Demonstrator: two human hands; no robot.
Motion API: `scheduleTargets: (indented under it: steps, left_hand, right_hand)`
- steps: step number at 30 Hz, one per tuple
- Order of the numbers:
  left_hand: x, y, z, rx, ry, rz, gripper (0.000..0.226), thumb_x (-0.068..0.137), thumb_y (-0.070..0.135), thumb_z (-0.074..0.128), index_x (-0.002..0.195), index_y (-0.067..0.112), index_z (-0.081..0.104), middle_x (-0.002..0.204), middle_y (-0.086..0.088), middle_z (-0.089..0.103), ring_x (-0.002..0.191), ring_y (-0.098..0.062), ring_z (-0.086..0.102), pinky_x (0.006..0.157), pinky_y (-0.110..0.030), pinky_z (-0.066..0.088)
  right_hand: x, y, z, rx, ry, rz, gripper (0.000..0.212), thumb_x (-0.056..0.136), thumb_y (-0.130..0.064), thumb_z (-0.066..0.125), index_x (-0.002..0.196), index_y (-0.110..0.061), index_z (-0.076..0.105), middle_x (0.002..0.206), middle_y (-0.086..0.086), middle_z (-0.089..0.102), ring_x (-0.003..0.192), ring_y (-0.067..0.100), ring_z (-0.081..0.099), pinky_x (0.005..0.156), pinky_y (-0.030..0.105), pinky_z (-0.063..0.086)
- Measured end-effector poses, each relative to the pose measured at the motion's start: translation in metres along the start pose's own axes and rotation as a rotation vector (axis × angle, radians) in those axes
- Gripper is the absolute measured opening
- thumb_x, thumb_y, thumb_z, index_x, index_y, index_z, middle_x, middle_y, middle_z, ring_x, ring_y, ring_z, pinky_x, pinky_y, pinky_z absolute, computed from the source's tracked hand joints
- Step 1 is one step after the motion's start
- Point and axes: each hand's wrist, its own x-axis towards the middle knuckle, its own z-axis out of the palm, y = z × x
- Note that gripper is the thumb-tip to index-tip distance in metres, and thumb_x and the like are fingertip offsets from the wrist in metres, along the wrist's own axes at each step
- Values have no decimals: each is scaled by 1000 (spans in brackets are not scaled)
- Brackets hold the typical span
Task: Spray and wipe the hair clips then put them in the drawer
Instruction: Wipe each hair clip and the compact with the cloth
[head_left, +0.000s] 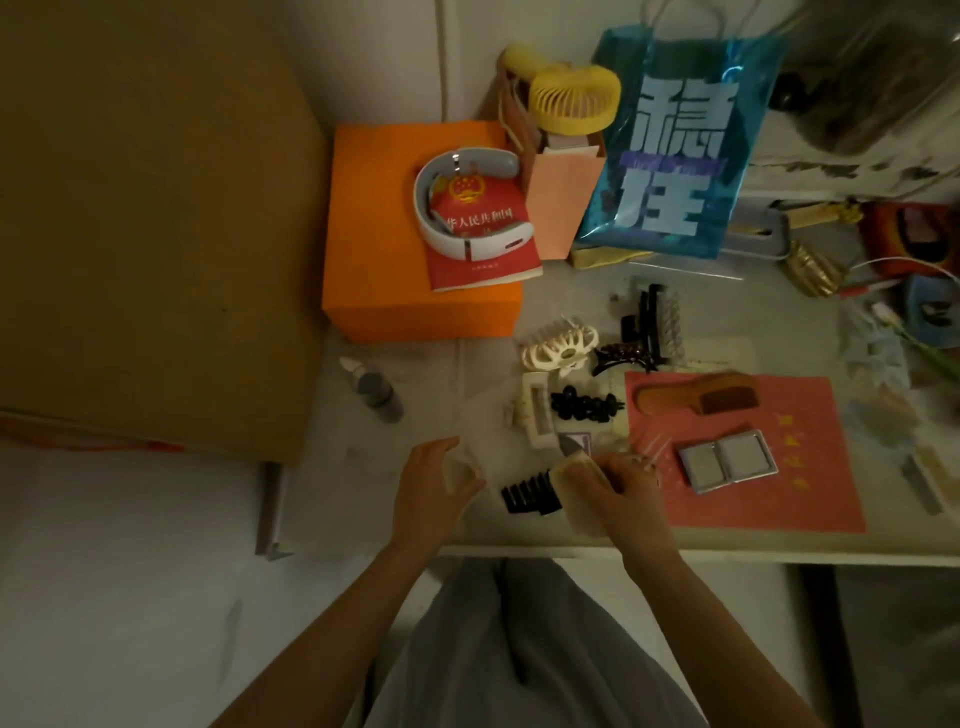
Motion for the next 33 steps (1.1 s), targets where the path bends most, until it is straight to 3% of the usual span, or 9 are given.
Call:
scheduleTargets:
  steps: [5, 10, 13, 17, 25, 28, 33]
  left_hand:
    - [-9, -14, 8, 41, -9, -46, 74, 79, 28, 77, 140, 12, 39, 142, -6, 42, 130, -18, 38, 100, -15, 24]
    - [-11, -17, 13, -16, 45, -102, 79, 74, 26, 81, 139, 10, 40, 138, -6, 47, 127, -20, 45, 107, -30, 36]
    - [-10, -17, 15, -39, 62, -91, 74, 74, 25, 81, 136, 11, 44, 132, -6, 51, 120, -19, 50, 100, -28, 39]
    - [-8, -21, 18, -66, 43, -85, 83, 72, 20, 83, 142, 15, 39, 137, -6, 47, 124, -21, 47, 103, -33, 41]
    - [4, -26, 16, -3, -9, -41, 87, 72, 15, 82, 144, 20, 35, 133, -9, 41, 117, -22, 47, 100, -35, 44]
    - [9, -24, 13, 3, -25, -52, 83, 70, 17, 83, 140, 17, 40, 132, -11, 42, 117, -25, 48, 100, -38, 44]
    - [10, -20, 7, -62, -16, -91, 84, 65, 16, 87, 136, 15, 42, 128, -11, 48, 110, -23, 53, 89, -28, 45]
  right_hand:
    - [2, 2, 2, -46, -19, -1, 14, 86, -21, 68, 74, -17, 63, 72, 8, 64, 69, 25, 63, 62, 38, 54]
    - [3, 4, 1, -25, -14, 32, 11, 86, -23, 68, 77, -19, 63, 76, 5, 65, 73, 24, 65, 65, 38, 56]
    - [3, 6, 1, -29, -17, 31, 12, 86, -22, 68, 76, -19, 62, 76, 4, 64, 73, 23, 64, 65, 37, 56]
    - [3, 7, 0, -1, -38, 52, 10, 87, -21, 67, 80, -16, 62, 79, 7, 65, 76, 26, 65, 69, 41, 56]
    - [-3, 12, -1, 7, -27, 45, 12, 88, -21, 66, 79, -14, 61, 73, 4, 62, 61, 14, 62, 50, 23, 52]
    - [-6, 16, -2, -5, -26, 41, 10, 88, -22, 66, 81, -16, 62, 73, 4, 63, 60, 13, 62, 48, 24, 53]
    - [-11, 17, -5, -4, -19, 34, 10, 87, -23, 66, 83, -15, 62, 75, 5, 65, 62, 16, 64, 49, 23, 53]
